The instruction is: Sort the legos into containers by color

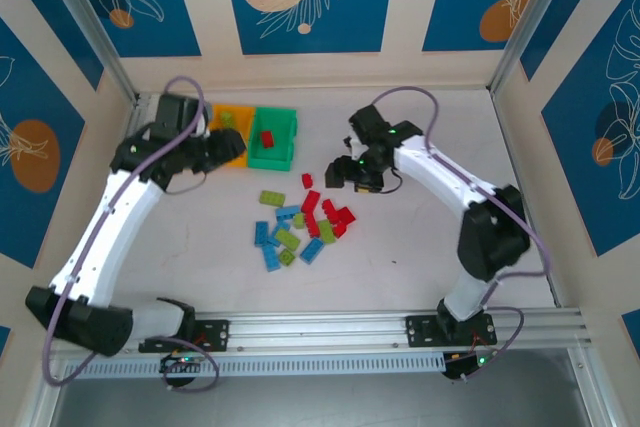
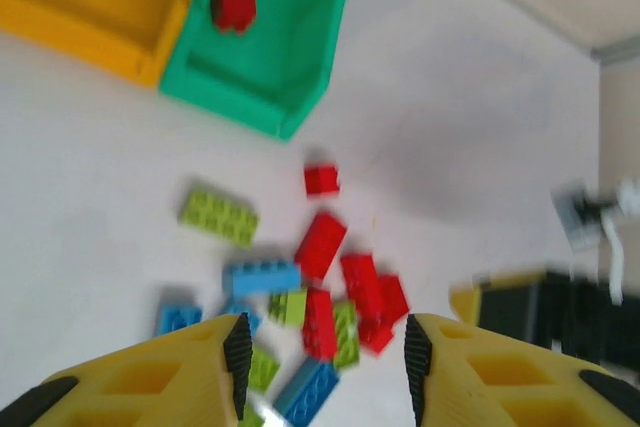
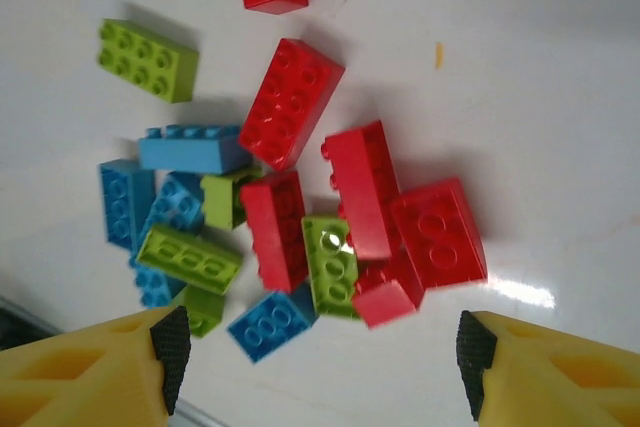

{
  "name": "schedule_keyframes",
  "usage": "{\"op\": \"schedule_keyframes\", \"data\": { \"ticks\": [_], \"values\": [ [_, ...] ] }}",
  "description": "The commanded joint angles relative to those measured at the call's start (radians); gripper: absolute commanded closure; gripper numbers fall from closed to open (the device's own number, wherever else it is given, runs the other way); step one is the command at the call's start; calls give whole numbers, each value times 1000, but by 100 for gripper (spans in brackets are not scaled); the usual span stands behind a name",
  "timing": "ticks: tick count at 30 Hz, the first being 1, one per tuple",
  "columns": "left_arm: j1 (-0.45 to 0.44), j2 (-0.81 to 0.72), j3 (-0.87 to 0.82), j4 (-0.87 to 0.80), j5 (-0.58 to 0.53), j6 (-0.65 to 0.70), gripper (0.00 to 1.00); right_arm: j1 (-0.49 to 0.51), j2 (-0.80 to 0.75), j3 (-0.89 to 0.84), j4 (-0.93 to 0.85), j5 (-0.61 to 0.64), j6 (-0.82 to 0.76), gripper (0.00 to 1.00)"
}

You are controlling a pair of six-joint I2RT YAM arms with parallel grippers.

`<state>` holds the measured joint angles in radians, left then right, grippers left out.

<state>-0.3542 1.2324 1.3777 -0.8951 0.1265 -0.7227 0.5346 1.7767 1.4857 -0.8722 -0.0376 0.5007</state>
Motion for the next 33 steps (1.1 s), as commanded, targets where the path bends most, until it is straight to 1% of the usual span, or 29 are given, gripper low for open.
{"op": "schedule_keyframes", "data": {
  "ticks": [1, 4, 7, 9, 10, 13, 16, 18, 20, 21, 22, 23, 26, 29, 31, 33],
  "values": [
    [-67, -34, -131, -6, -36, -31, 48, 39, 109, 108, 60, 78, -33, 27],
    [-92, -64, -190, -12, -33, -29, 39, 65, 231, 193, 98, 133, -43, 24],
    [-94, -67, -198, -35, -34, -13, 26, 74, 343, 266, 126, 178, -60, 23],
    [-94, -67, -189, -43, -41, -5, 18, 74, 406, 322, 126, 179, -77, 24],
    [-94, -67, -185, -46, -46, -3, 15, 74, 427, 341, 124, 174, -86, 27],
    [-94, -66, -184, -47, -57, 3, 10, 79, 495, 404, 105, 143, -116, 41],
    [-94, -64, -195, -20, -41, 14, 3, 86, 533, 436, 67, 139, -128, 54],
    [-94, -59, -200, -8, -33, 20, 1, 85, 522, 420, 69, 137, -132, 65],
    [-94, -53, -197, -2, -31, 27, 0, 81, 489, 401, 76, 120, -139, 82],
    [-94, -51, -194, -2, -34, 31, 0, 77, 466, 398, 75, 116, -138, 87],
    [-94, -50, -191, -3, -36, 36, 0, 74, 440, 392, 76, 116, -138, 91],
    [-94, -48, -181, -10, -39, 42, 0, 71, 409, 390, 75, 122, -140, 92],
    [-95, -37, -149, -38, -45, 57, 0, 69, 313, 394, 90, 145, -131, 91],
    [-95, -38, -138, -47, -58, 63, 0, 77, 255, 384, 197, 132, -115, 90],
    [-93, -39, -141, -47, -69, 61, 0, 83, 272, 410, 256, 152, -95, 88],
    [-94, -38, -144, -48, -73, 53, 0, 85, 342, 495, 269, 176, -75, 87]
  ]
}}
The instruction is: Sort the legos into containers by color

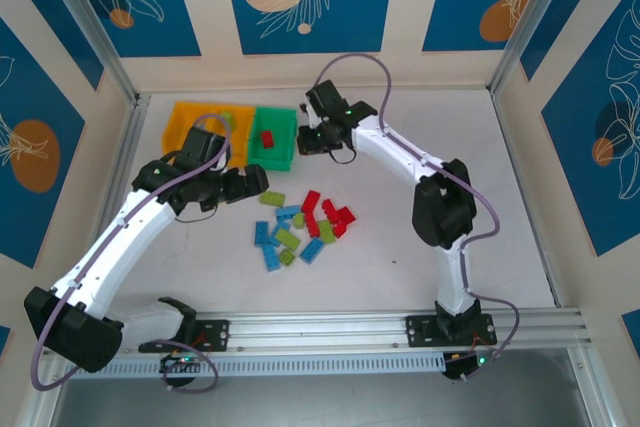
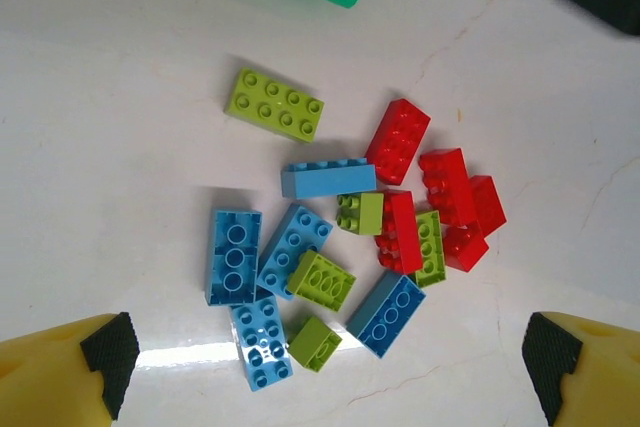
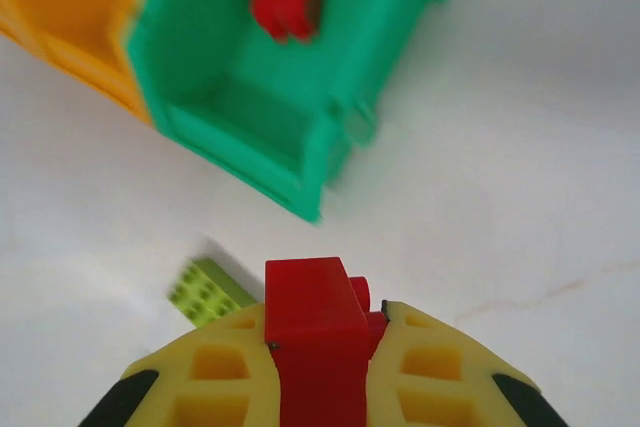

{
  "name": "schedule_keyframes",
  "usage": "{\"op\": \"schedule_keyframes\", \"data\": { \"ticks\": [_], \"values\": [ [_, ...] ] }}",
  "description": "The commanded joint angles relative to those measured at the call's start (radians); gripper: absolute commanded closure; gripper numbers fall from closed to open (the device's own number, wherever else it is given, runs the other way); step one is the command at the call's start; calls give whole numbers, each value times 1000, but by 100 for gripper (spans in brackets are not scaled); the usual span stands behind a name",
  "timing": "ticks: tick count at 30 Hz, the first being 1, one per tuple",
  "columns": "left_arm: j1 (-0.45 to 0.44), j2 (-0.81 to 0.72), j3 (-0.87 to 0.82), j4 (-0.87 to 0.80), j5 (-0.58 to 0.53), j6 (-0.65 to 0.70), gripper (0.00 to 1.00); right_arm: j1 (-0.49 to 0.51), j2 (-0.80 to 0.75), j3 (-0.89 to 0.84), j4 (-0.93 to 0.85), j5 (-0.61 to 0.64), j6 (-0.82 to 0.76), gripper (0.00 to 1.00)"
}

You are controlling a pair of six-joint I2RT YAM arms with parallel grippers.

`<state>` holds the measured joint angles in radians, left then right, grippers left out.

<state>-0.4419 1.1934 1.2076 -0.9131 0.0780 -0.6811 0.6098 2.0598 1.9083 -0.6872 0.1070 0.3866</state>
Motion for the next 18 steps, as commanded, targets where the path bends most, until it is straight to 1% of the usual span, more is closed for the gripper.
{"op": "schedule_keyframes", "data": {
  "ticks": [1, 4, 7, 8, 9, 10, 11, 12, 13, 14, 17, 18],
  "values": [
    [-5, 0, 25, -30, -23, 5, 0, 10, 99, 129, 71, 37, 41, 87],
    [-5, -3, 16, -32, -18, -26, 0, 10, 253, 342, 8, 41, 18, 86],
    [-6, -10, 8, -17, -2, -46, 0, 4, 391, 537, -21, -44, -36, 82],
    [-6, -12, 6, -9, 7, -51, 0, 4, 433, 595, -36, -44, -47, 80],
    [-5, -12, 2, -2, 17, -57, 0, 2, 467, 654, -52, -48, -53, 77],
    [-6, -12, 1, 3, 27, -60, 0, -1, 491, 692, -65, -56, -54, 70],
    [-6, -9, -2, 9, 39, -63, 0, -4, 509, 736, -75, -68, -55, 57],
    [-6, -7, -7, 11, 48, -68, 0, -7, 516, 755, -77, -83, -54, 48],
    [-6, -4, -11, 10, 53, -72, 0, -10, 513, 763, -73, -98, -55, 42],
    [-6, 1, -19, 7, 58, -82, 0, -11, 503, 766, -69, -112, -52, 40],
    [-6, 20, -53, 27, 75, -126, 0, -22, 439, 754, -91, -135, -49, 40],
    [-6, 32, -66, 39, 79, -154, 0, -29, 396, 732, -109, -136, -48, 41]
  ]
}}
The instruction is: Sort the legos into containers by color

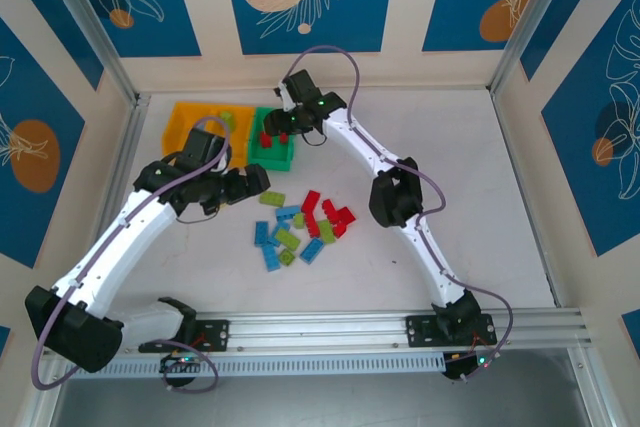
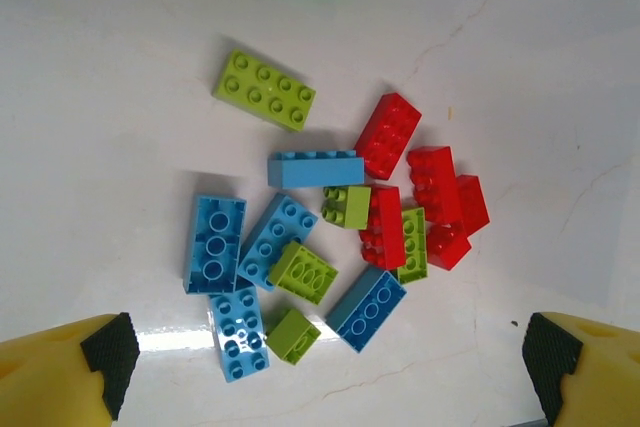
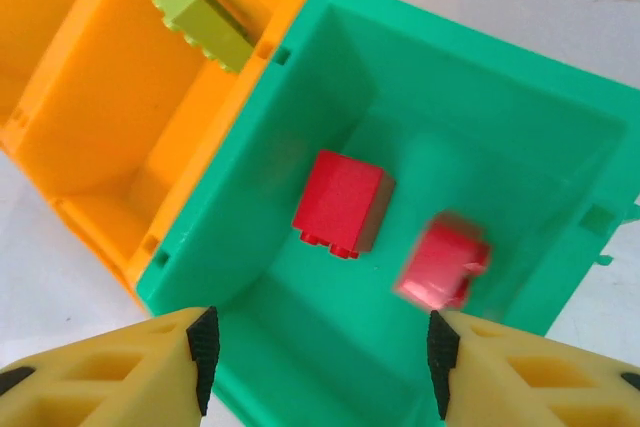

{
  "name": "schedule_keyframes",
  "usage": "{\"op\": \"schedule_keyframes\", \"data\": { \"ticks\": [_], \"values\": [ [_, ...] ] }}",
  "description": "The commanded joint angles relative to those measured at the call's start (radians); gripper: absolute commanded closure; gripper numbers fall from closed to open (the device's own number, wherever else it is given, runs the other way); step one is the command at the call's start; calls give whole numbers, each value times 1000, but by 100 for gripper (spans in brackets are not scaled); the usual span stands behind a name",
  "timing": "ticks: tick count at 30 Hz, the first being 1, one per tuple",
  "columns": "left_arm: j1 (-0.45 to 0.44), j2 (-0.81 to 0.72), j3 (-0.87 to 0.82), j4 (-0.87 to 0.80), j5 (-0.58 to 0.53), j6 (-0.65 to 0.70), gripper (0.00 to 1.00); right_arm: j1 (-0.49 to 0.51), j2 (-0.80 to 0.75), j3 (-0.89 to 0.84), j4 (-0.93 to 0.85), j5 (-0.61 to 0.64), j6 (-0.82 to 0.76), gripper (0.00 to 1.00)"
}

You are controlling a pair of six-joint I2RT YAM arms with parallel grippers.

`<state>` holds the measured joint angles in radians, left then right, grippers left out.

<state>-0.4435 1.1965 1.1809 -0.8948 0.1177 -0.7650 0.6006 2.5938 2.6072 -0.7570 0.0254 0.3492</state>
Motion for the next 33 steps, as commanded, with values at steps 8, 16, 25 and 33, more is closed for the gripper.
{"op": "schedule_keyframes", "data": {
  "ticks": [8, 16, 25, 33],
  "values": [
    [-95, 225, -13, 61, -62, -216, 0, -56, -684, -521, -110, -135, 1, 37],
    [-122, 459, 110, 0, -177, -298, 0, -71, -1259, -1151, -39, -74, 15, 1],
    [-109, 685, 237, -9, -209, -343, 1, -120, -1454, -1270, -128, -28, 66, 1],
    [-68, 788, 256, 56, -143, -384, 4, -133, -1457, -1240, -178, -44, 49, 0]
  ]
}}
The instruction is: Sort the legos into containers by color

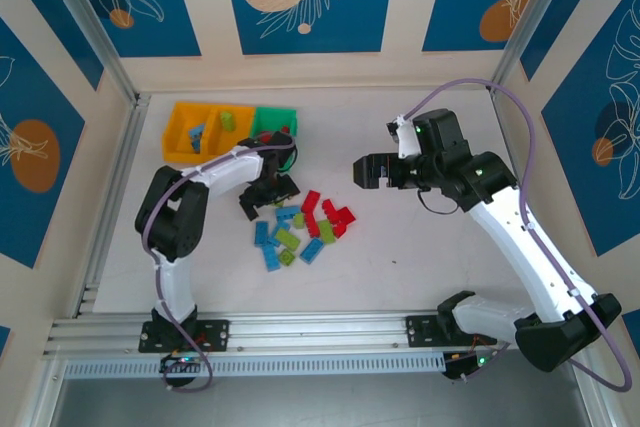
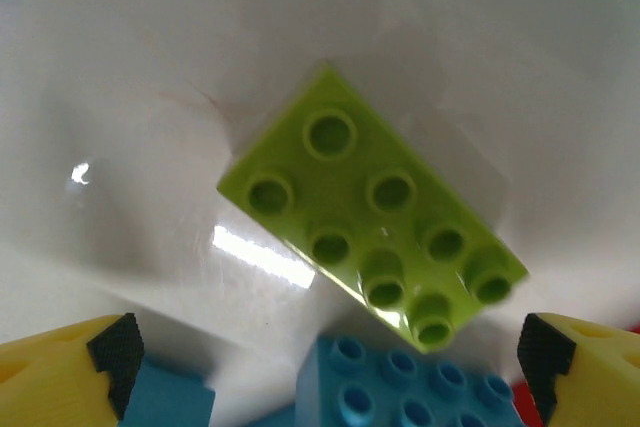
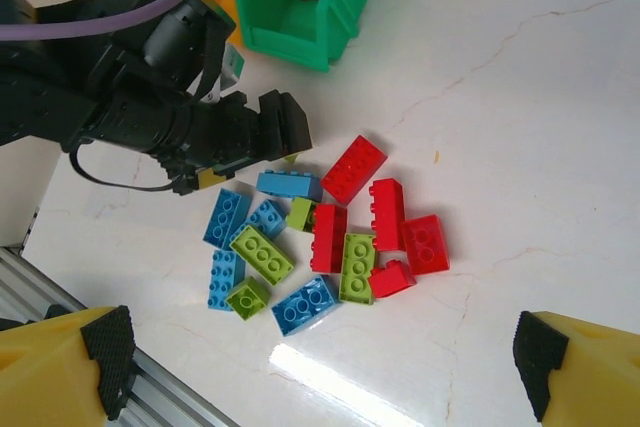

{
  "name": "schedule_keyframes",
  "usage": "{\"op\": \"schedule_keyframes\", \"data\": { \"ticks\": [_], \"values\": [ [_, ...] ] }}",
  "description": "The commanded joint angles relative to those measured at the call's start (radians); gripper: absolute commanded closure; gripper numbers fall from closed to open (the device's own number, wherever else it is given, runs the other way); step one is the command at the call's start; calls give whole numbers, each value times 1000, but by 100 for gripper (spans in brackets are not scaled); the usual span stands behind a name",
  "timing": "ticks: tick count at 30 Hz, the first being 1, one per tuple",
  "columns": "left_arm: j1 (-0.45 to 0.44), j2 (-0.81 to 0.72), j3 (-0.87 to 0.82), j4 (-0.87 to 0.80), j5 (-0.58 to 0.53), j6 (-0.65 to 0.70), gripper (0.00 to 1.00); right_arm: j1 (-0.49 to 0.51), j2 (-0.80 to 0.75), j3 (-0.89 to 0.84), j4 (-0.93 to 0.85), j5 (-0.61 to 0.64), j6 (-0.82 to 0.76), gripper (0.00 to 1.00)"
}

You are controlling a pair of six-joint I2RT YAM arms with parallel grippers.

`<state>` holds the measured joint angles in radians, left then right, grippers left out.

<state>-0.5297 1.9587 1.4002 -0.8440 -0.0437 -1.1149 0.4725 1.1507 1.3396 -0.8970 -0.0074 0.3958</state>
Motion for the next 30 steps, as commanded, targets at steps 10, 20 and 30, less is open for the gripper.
{"op": "schedule_keyframes", "data": {
  "ticks": [10, 20, 30],
  "values": [
    [62, 45, 42, 36, 40, -16, 17, -4, -13, 25, -50, -34, 17, 0],
    [88, 61, 30, 41, 65, 11, 34, -4, -6, 31, -49, -43, 28, 1],
    [89, -1, 34, -25, 64, 91, 70, -5, -5, 31, -49, -42, 58, 0]
  ]
}}
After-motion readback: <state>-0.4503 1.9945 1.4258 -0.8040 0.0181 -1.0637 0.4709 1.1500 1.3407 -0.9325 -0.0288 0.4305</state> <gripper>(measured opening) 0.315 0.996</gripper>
